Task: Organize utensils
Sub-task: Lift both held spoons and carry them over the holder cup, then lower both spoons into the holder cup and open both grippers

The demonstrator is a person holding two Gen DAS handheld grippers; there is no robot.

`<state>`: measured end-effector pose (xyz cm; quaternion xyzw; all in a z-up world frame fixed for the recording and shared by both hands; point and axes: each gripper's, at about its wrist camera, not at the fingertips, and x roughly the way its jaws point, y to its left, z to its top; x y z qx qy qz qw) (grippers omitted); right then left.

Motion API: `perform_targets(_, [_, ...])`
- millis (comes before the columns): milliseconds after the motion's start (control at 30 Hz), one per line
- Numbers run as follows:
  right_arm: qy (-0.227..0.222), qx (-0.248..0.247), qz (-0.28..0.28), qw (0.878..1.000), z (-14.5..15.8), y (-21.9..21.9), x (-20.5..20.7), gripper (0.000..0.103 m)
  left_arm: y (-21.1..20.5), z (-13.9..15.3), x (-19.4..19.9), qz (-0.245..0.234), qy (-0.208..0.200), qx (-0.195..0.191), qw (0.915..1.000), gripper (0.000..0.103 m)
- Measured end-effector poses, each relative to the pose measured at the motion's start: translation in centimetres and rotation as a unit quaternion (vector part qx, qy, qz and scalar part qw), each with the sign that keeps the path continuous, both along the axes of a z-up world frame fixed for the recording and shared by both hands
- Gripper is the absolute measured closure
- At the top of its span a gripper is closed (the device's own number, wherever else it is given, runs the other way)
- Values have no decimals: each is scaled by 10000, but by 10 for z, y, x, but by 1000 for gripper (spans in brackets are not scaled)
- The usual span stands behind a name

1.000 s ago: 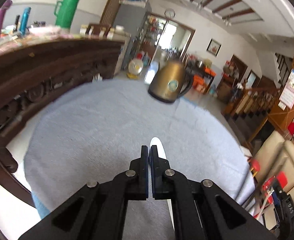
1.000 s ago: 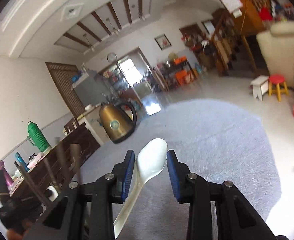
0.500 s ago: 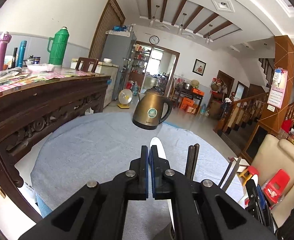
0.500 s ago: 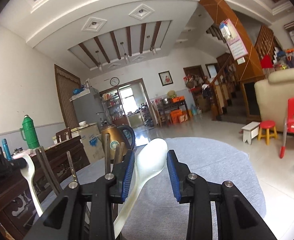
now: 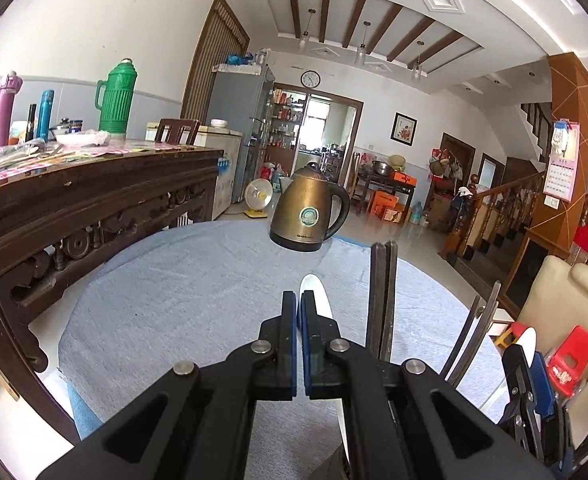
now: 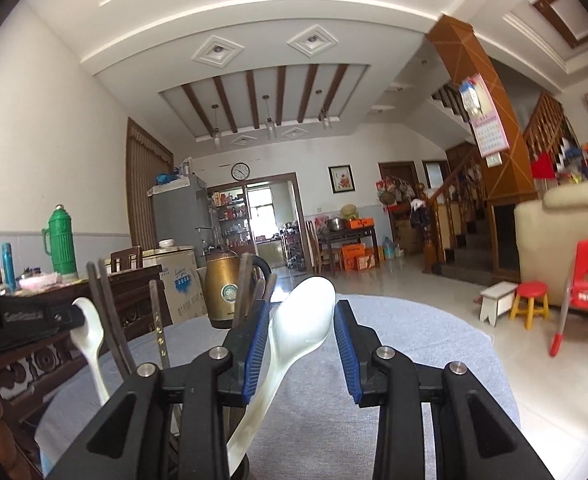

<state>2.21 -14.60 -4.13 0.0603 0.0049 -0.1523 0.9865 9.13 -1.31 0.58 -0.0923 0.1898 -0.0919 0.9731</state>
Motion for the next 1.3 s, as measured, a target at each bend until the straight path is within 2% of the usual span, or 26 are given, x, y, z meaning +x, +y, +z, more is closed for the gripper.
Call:
perform_targets(133, [-8,-291,67,9996,-9,10,-5,66,-5,-8,-2,-12,2,133,9999,101])
perform_targets(467, [170,-352,314,9987,-19,13,-9,66,-9,-18,-7,-224,30,268,9994,101])
perform_targets(767, [285,-353,550,9975,-21,15,-19,64,-13,-19,-14,-752,64,340,9966,101])
perform_targets(800, [297,-297,599,9973,-19,14,-19,63,-13,-19,-16,-821,72,350,9960,101])
perform_targets(833, [315,-201,674,9970,-19,12,-20,54,-14,-19,-17,-902,83,343,9953,101])
perform_targets(867, [325,-141,714,9968,-17,10,-20,41,-14,-19,-18,-973,97,334,9947,101])
perform_targets(933, [273,-33,771,9966,-16,7,-23,32,-12,-17,-20,-1043,124,307,9940,101])
perform_targets(1167, [160,-11,503,9986,-4,-6,-31,32,4,-7,-25,-876,133,167,9959,101])
perform_targets(1300, [146,-19,359,9992,2,-11,-35,32,6,1,-34,-995,44,181,9949,101])
